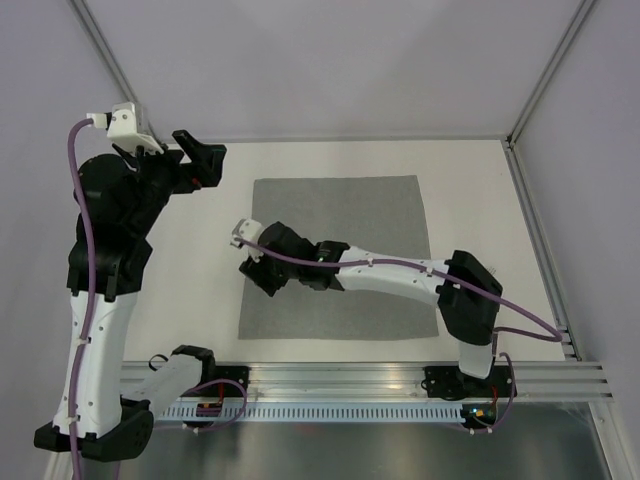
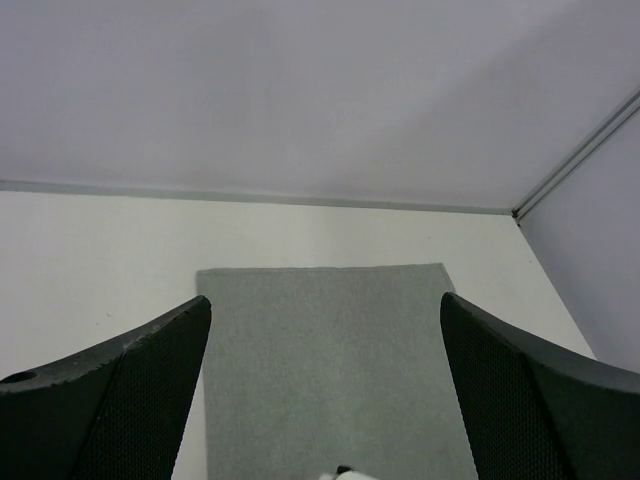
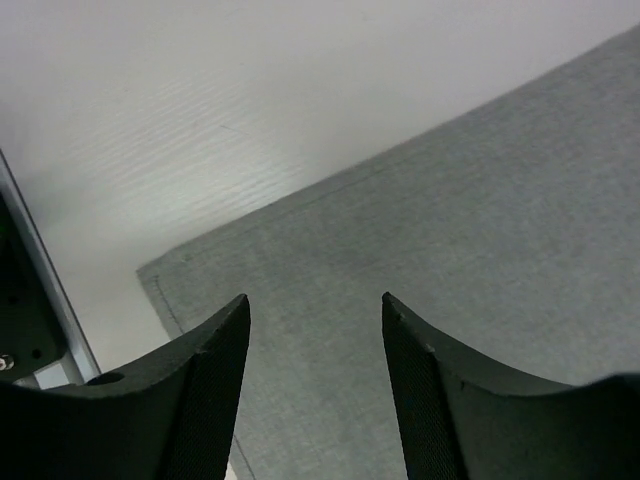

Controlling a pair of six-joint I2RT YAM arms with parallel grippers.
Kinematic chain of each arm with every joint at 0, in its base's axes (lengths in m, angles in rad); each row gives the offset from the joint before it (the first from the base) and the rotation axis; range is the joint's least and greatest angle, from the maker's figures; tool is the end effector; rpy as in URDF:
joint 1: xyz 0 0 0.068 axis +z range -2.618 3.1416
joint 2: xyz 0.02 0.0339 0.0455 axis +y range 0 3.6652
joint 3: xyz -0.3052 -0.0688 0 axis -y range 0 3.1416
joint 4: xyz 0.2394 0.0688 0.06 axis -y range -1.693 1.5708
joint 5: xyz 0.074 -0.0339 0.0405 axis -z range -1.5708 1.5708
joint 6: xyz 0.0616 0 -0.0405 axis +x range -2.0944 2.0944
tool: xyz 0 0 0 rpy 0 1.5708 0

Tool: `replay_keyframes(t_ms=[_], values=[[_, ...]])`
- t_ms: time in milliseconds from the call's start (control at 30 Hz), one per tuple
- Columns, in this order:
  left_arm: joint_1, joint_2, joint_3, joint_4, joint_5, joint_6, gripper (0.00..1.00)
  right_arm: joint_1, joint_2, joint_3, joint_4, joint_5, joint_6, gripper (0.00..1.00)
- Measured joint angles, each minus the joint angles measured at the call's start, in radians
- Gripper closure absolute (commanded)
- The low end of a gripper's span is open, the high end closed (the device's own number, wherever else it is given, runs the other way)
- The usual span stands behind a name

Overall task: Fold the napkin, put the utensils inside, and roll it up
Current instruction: Fold the napkin at the center of the board.

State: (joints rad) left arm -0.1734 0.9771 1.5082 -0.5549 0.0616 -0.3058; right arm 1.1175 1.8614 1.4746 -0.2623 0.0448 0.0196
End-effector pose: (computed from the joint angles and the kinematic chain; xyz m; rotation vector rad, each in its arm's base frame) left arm 0.1577 -0.0315 0.5362 -0.0582 1.6095 -0.4212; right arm 0.2038 0.4121 0.2892 -1.1684 1.9589 0.5666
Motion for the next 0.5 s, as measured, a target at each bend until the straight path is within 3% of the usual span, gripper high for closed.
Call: replay_keyframes(t_ms=[233, 500], values=[[0.000, 0.017, -0.003, -0.038, 0.000, 0.000, 0.00, 0.105, 0.124, 0.075, 0.000, 0.005, 0.029, 0.50], [0.000, 0.027, -0.019, -0.043, -0.001, 0.000, 0.00, 0.167, 0.216, 0.103, 0.003, 0.013, 0.066, 0.53]])
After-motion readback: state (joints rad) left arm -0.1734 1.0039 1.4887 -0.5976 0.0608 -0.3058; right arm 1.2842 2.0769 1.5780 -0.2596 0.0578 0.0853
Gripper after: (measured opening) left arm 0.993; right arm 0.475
